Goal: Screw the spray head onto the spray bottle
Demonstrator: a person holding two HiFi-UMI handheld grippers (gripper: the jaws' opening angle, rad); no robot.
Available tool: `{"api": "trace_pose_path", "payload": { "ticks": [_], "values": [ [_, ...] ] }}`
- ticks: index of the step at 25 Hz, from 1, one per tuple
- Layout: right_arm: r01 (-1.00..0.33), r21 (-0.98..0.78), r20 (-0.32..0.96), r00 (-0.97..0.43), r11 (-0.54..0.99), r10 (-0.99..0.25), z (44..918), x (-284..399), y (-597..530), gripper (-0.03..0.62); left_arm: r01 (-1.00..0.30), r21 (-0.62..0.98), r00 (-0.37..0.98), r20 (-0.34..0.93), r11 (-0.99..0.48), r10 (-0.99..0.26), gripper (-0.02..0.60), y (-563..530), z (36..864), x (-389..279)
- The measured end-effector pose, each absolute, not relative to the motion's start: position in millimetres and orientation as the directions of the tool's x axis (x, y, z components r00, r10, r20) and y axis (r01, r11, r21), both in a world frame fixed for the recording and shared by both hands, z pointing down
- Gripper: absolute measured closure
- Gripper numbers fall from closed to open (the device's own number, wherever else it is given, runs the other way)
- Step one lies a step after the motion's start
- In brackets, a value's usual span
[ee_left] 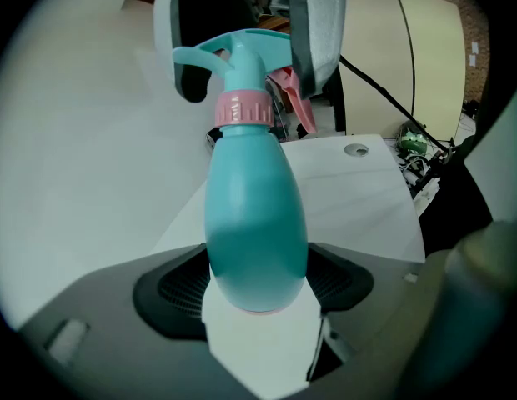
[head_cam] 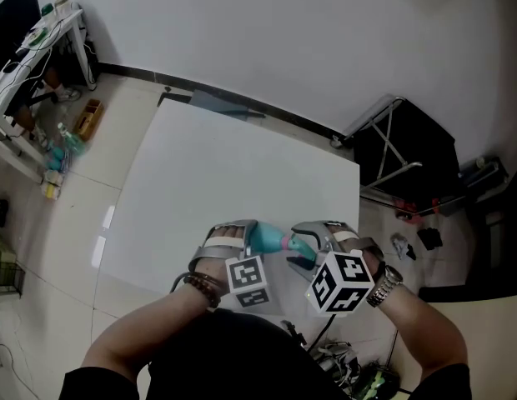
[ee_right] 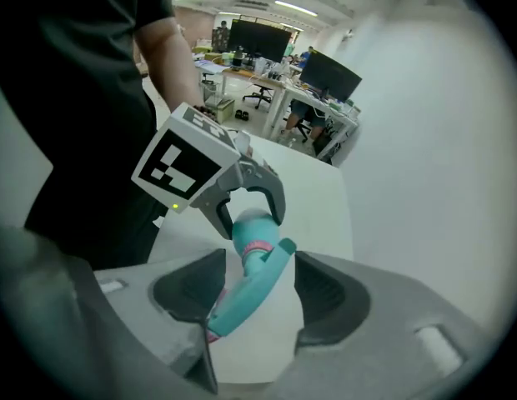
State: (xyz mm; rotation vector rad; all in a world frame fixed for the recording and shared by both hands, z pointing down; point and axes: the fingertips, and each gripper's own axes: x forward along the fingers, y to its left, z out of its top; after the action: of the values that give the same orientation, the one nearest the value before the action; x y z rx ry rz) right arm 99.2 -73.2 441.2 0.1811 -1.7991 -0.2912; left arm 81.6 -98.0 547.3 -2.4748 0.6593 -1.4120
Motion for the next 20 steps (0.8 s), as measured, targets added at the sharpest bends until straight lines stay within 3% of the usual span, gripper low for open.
{"api": "trace_pose_path", "payload": {
  "ticks": [7, 12, 15, 18, 20],
  "values": [
    [0.182, 0.369, 0.922, -0.199, 0.912, -0.333, 449.4, 98.1, -73.3, 0.425, -0.267, -0.409, 0.444, 0.751, -0.872, -0.488, 0.195, -98.0, 544.3, 80.6],
    [0.213, 0.390, 0.915, -0.195, 0.896, -0.352, 451.7, 100.2, -72.2, 0.470, -0.264, -0.418, 0.442, 0.749, -0.869, -0.494, 0.195, -98.1, 541.7, 81.6],
    [0.062, 0.326, 0.926, -0.221, 0.943, -0.305, 451.7, 103.3, -72.8, 0.471, -0.264, -0.433, 0.433, 0.746, -0.862, -0.507, 0.195, -98.4, 541.4, 83.0],
    [-0.266, 0.133, 0.934, -0.289, 0.955, -0.210, 450.7, 104.1, -78.7, 0.473, -0.256, -0.461, 0.411, 0.743, -0.850, -0.527, 0.195, -101.7, 541.2, 80.8],
    [-0.493, -0.051, 0.923, -0.355, 0.869, -0.147, 452.8, 106.8, -81.9, 0.473, -0.241, -0.484, 0.396, 0.742, -0.841, -0.540, 0.195, -102.3, 542.1, 79.1]
  ]
}}
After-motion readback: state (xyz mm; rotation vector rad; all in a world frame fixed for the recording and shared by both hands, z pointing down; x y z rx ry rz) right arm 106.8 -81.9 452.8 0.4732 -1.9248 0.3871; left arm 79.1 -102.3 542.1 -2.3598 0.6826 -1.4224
